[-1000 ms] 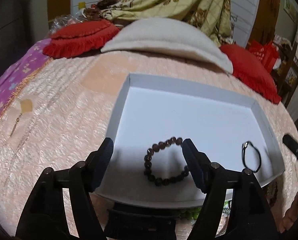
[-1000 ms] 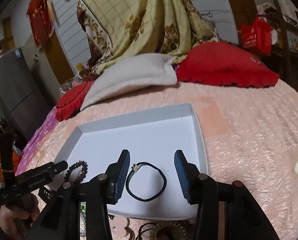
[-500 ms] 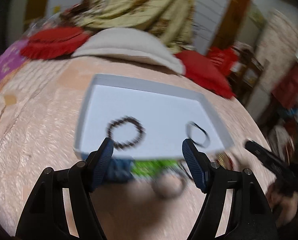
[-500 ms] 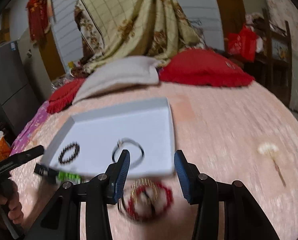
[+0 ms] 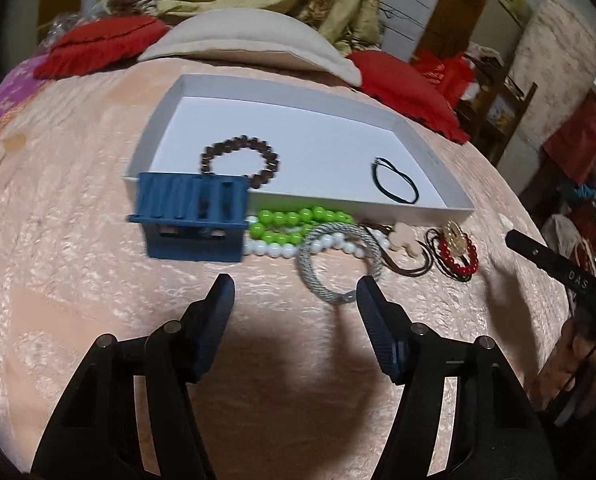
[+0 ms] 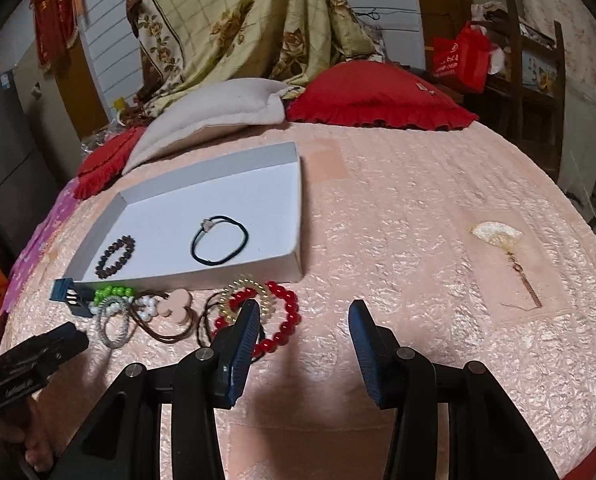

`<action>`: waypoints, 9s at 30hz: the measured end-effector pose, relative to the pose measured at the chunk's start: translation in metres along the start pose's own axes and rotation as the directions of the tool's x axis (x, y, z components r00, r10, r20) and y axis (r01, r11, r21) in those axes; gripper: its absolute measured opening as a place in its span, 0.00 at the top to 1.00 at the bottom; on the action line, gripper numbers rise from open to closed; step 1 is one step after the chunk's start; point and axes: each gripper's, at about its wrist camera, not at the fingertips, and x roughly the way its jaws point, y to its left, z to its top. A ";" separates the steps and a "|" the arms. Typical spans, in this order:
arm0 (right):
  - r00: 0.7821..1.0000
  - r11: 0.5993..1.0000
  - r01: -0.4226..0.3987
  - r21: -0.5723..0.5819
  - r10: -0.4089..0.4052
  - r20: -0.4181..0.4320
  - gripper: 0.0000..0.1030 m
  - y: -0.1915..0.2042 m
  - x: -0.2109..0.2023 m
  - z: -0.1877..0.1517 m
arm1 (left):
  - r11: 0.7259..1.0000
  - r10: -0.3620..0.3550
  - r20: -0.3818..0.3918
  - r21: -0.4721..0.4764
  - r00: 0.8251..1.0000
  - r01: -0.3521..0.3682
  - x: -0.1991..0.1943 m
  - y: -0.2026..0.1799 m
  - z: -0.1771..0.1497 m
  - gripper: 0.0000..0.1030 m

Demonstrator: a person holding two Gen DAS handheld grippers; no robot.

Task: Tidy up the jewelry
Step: 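Withdraw both open tools from the tray back toward the jewelry row, then close the left tool on the blue plastic holder while the right tool approaches the grey braided bangle, then close the right tool on the grey braided bangle while the left tool lifts the blue holder, then carry the blue holder toward the tray with the left tool while the right tool lifts the bangle, then lower the blue holder into the tray and open the left tool while the right tool releases the bangle, then withdraw both open tools from the tray back toward the jewelry row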

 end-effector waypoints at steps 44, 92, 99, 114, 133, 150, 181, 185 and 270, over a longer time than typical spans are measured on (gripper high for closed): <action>0.948 0.915 -0.311 -0.258 0.278 -0.156 0.93 0.109 0.041 -0.017 | 0.988 0.130 0.029 -0.089 0.991 -0.127 0.012 0.039 0.024 0.31; 0.965 0.925 -0.264 -0.273 0.254 -0.071 0.93 0.100 0.016 -0.017 | 0.991 0.133 0.123 -0.014 0.983 -0.133 -0.029 0.013 0.015 0.37; 0.978 0.948 -0.209 -0.240 0.206 -0.038 0.93 0.090 0.008 -0.016 | 0.990 0.143 0.120 -0.002 0.982 -0.144 -0.033 0.002 0.011 0.37; 0.985 0.961 -0.165 -0.222 0.174 0.018 0.94 0.089 0.008 -0.012 | 0.988 0.148 0.126 0.032 0.981 -0.153 -0.026 -0.011 0.012 0.37; 0.992 0.974 -0.098 -0.204 0.111 0.054 0.94 0.093 0.017 -0.001 | 0.990 0.140 0.117 0.016 0.983 -0.143 -0.022 -0.008 0.018 0.37; 0.993 0.979 -0.075 -0.191 0.090 0.072 0.94 0.087 0.010 -0.001 | 0.988 0.150 0.114 0.021 0.982 -0.153 -0.019 -0.013 0.017 0.37; 0.990 0.982 -0.064 -0.179 0.085 0.114 0.93 0.084 0.007 0.007 | 0.988 0.148 0.121 0.012 0.981 -0.151 -0.020 -0.014 0.019 0.37; 0.988 0.987 -0.077 -0.139 0.094 0.126 0.94 0.073 0.011 0.021 | 0.994 0.112 0.171 -0.001 0.979 -0.113 -0.035 -0.009 0.026 0.37; 0.996 0.992 -0.050 -0.114 0.042 -0.074 0.56 0.034 0.013 -0.026 | 0.992 0.122 0.015 0.027 0.992 -0.122 0.006 0.008 0.004 0.26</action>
